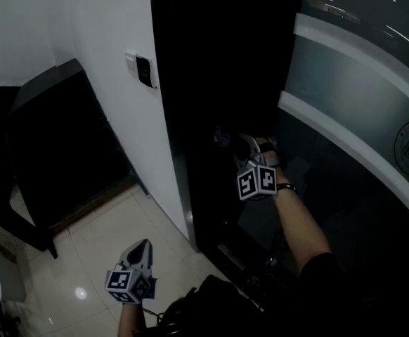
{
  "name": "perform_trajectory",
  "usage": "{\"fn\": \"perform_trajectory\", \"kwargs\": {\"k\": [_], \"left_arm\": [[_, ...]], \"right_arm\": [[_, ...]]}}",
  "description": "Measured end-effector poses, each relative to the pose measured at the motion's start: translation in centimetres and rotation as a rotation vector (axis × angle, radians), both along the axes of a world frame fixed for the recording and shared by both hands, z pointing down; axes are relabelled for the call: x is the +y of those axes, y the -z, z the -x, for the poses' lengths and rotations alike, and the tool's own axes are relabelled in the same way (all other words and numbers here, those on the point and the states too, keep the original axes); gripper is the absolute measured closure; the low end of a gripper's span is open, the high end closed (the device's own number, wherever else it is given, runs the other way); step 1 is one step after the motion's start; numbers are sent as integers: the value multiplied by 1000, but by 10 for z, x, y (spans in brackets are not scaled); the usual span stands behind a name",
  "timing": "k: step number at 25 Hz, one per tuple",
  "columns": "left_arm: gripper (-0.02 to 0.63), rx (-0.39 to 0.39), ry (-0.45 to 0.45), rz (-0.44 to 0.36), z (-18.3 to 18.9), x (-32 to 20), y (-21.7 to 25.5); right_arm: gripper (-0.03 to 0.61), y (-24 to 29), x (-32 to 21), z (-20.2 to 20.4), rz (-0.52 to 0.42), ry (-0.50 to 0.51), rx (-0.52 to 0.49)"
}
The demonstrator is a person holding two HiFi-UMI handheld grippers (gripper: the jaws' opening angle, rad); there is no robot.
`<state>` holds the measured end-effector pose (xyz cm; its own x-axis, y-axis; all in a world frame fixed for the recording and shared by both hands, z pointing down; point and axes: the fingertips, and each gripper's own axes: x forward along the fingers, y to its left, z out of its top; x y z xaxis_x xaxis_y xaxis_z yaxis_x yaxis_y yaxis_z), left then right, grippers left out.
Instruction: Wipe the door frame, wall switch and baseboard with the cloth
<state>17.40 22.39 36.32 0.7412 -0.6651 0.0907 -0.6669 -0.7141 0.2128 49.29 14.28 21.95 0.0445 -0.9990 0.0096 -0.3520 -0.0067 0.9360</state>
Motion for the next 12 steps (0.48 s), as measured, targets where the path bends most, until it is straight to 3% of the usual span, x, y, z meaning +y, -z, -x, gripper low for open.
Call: {"fn": "perform_trajectory", "kwargs": {"k": [12], "left_arm": [[614,-20,-15,31,-14,-1,-11]], "right_arm": [[480,-59,2,1,96,10,-32]]}}
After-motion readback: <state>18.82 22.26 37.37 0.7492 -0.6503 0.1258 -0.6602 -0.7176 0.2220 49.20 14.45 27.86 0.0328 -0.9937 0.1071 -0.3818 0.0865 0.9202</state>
